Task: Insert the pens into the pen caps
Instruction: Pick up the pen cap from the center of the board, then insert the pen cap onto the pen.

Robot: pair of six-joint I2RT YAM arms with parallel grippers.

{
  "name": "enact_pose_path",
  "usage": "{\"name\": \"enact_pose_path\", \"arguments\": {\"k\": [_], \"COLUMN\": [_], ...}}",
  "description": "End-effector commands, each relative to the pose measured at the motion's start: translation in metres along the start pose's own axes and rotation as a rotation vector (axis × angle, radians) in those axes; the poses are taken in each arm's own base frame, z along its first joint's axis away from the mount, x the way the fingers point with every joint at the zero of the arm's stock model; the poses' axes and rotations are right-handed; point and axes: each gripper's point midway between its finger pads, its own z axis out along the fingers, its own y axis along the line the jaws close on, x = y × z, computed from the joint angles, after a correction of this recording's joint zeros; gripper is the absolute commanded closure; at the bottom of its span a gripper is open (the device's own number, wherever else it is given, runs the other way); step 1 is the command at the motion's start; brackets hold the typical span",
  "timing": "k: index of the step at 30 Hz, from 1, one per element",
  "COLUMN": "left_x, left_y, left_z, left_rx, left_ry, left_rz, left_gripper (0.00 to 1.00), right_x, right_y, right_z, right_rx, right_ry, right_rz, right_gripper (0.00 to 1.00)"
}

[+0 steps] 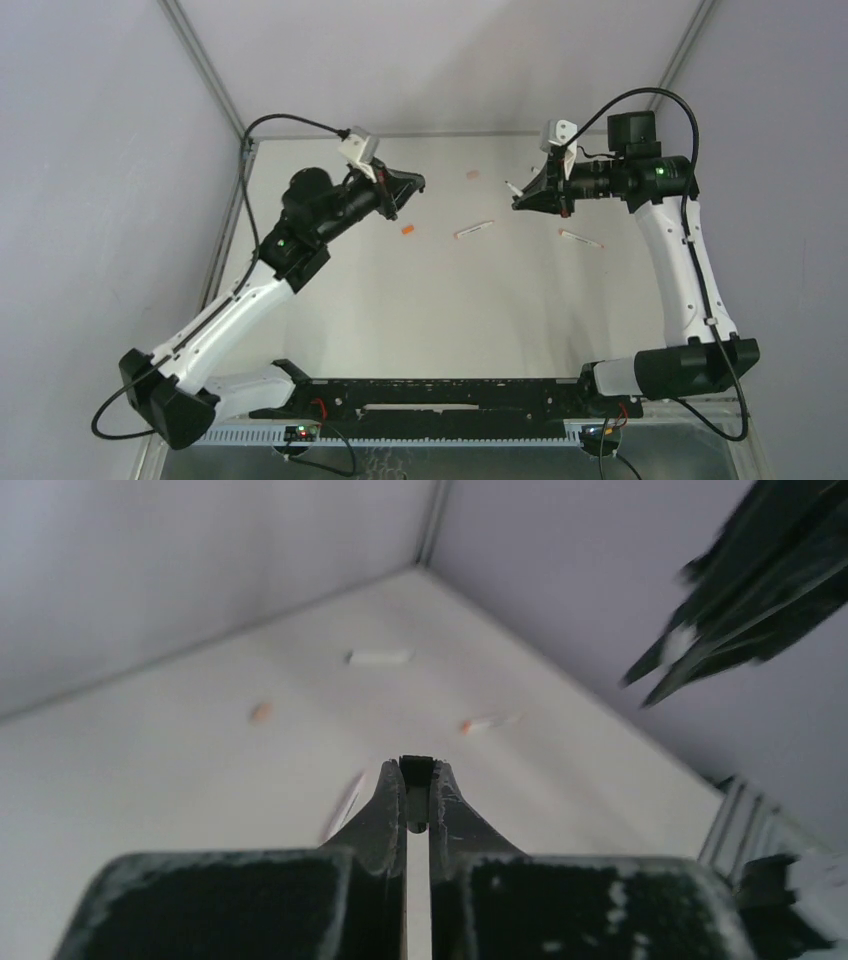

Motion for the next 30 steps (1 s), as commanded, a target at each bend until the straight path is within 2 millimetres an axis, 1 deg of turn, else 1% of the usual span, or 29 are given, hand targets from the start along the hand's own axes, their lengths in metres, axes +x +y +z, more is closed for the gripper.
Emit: {"name": "enact_pose_path", "arguments": {"k": [1, 4, 7, 9, 13, 17, 20, 25, 30], "left_x": [-0.088, -0.115, -0.134, -0.146, -0.156, -0.155, -0.151, -0.146, -0.142], "left_y": [-0.051, -0.071, -0.085, -0.094, -0.107, -0.115, -0.117, -0.119, -0.120], "left_z": [-0.033, -0.050, -0.061, -0.068, -0.077, -0.079, -0.077, -0.074, -0.070], "left_rx": [0.235, 0.341, 0.427, 0.489, 0.602, 0.681, 0.706, 0.728, 0.732], "left_ry": [-0.404, -0.508, -0.563, -0.601, -0.626, -0.614, -0.599, -0.575, -0.557], "left_rz": [-0.043, -0.112, -0.179, -0.236, -0.324, -0.382, -0.404, -0.417, -0.420], "left_gripper": [1.00, 1.00, 1.00, 1.00, 1.00, 1.00, 1.00, 1.00, 1.00], "right_x": [-0.052, -0.071, -0.083, -0.095, -0.109, -0.121, -0.126, -0.125, -0.129], "right_y": [0.019, 0.039, 0.058, 0.066, 0.074, 0.076, 0.079, 0.081, 0.080], "right_z": [0.009, 0.019, 0.033, 0.038, 0.045, 0.048, 0.049, 0.054, 0.055], "right_rx": [-0.017, -0.050, -0.084, -0.088, -0.101, -0.105, -0.109, -0.110, -0.099], "right_ry": [-0.111, -0.166, -0.216, -0.258, -0.307, -0.339, -0.356, -0.357, -0.368], "right_rz": [-0.178, -0.209, -0.230, -0.235, -0.202, -0.157, -0.131, -0.092, -0.039], "right_gripper": [1.00, 1.00, 1.00, 1.00, 1.00, 1.00, 1.00, 1.00, 1.00]}}
